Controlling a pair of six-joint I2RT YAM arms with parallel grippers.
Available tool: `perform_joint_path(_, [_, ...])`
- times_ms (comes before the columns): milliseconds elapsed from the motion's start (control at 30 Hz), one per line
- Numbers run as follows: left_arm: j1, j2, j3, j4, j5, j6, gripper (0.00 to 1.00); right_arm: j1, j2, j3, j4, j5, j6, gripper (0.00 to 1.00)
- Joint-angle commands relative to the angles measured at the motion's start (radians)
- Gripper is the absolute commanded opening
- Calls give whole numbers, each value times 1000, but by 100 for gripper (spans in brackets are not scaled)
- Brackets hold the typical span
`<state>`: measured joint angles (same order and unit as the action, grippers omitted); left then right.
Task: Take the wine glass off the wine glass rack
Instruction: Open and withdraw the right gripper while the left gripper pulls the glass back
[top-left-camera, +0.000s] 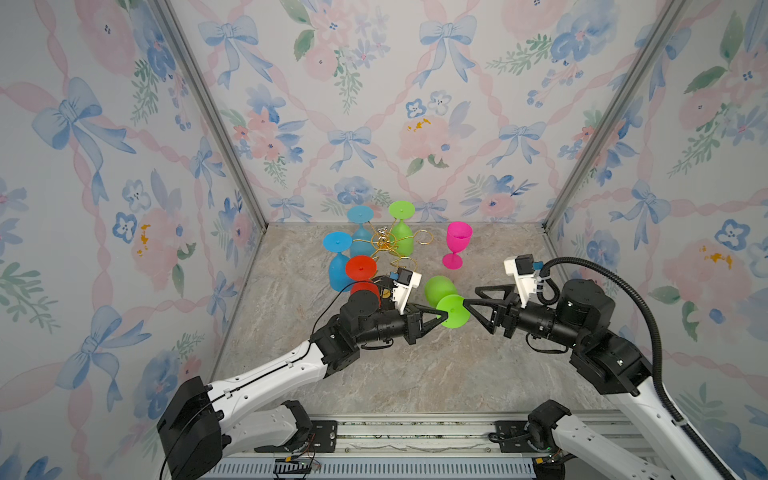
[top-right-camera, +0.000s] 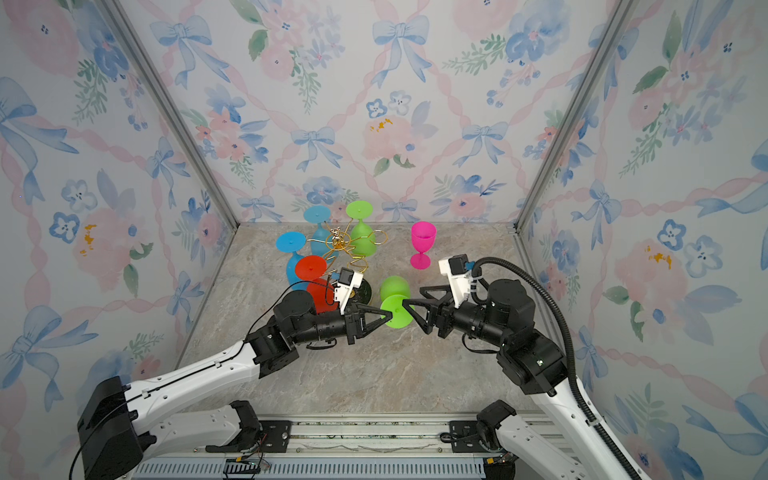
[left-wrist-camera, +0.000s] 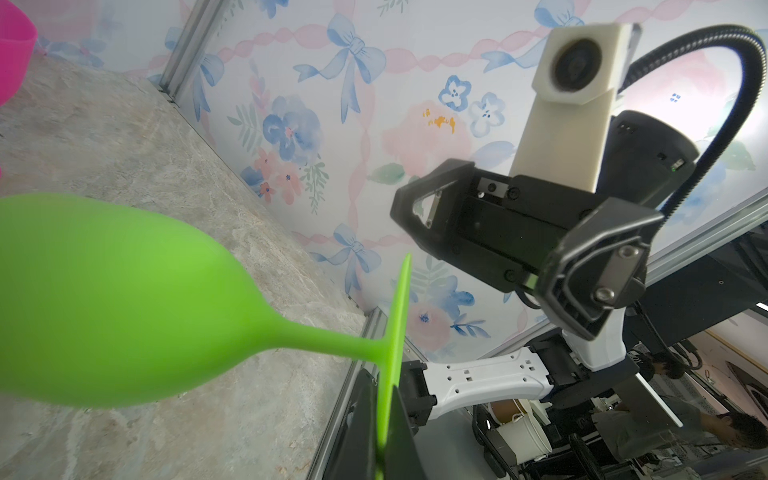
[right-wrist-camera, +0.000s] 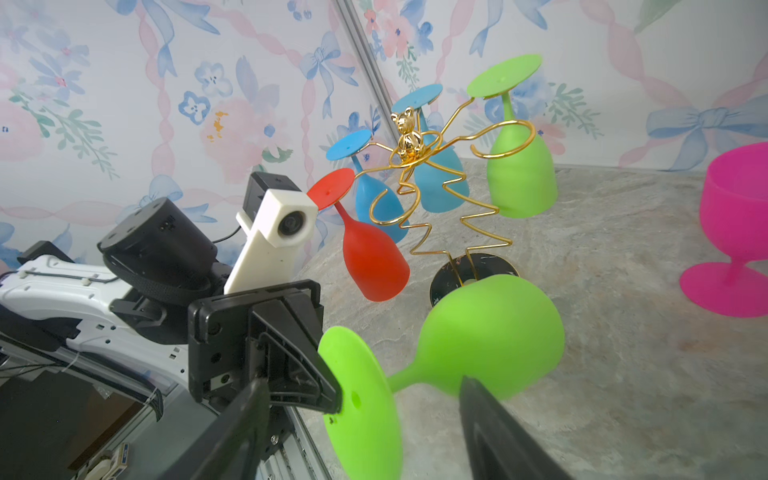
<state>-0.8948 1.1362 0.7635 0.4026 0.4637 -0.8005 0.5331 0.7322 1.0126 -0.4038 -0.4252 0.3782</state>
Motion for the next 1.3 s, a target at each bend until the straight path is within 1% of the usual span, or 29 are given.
perform_joint_path(0, [-7,7,24,24,68,57,0,7,-18,69,-85,162,2,79])
perform_joint_path(33, [-9,7,22,23,77,69,0,6,-12,88,-114,213,2,80])
perform_joint_path(100, [-11,8,22,12,88,97,0,-1,12,122,-178,270,2,80])
perform_joint_path(167, [-21,13,31,-22,87,149,0,-11,36,145,-215,284,11,80])
perform_joint_path(200, [-33,16,46,-65,69,189,0,-19,52,158,-234,296,28,80])
perform_joint_path(300, [-86,39,121,-249,-15,359,0,-48,95,194,-286,307,79,80])
perform_joint_path(333, [-105,48,142,-298,-46,413,0,-62,113,210,-306,305,97,80])
perform_joint_path(400, [-127,54,159,-346,-102,482,0,-91,147,231,-345,290,120,80])
perform_joint_path(467, [-137,58,169,-379,-147,542,0,-118,175,243,-376,276,138,79])
perform_joint_path(533, [-140,59,177,-425,-180,631,0,-142,197,248,-393,238,149,79])
perform_joint_path(633, [-148,50,176,-486,-307,741,0,-176,226,260,-416,186,172,78])
perform_joint_path(700, [-158,43,171,-507,-364,804,0,-186,244,274,-430,166,175,78])
perform_joint_path(800, [-190,31,145,-508,-393,905,0,-190,270,297,-453,158,177,78])
perform_joint_path(867, [-224,28,130,-507,-394,979,0,-190,287,306,-459,156,182,78])
perform_joint_path(967, [-282,40,112,-506,-432,1076,0,-190,321,321,-473,140,188,77])
perform_joint_path(1033, [-319,63,111,-506,-509,1127,0,-190,341,329,-482,134,191,77])
perform_joint_path(1133, [-382,111,107,-505,-689,1215,0,-189,358,356,-497,131,181,76])
perform_joint_path(1200, [-414,145,105,-504,-785,1262,0,-188,365,383,-519,145,167,77])
perform_joint_path(1267, [-423,172,109,-498,-840,1288,0,-188,378,414,-552,162,147,76])
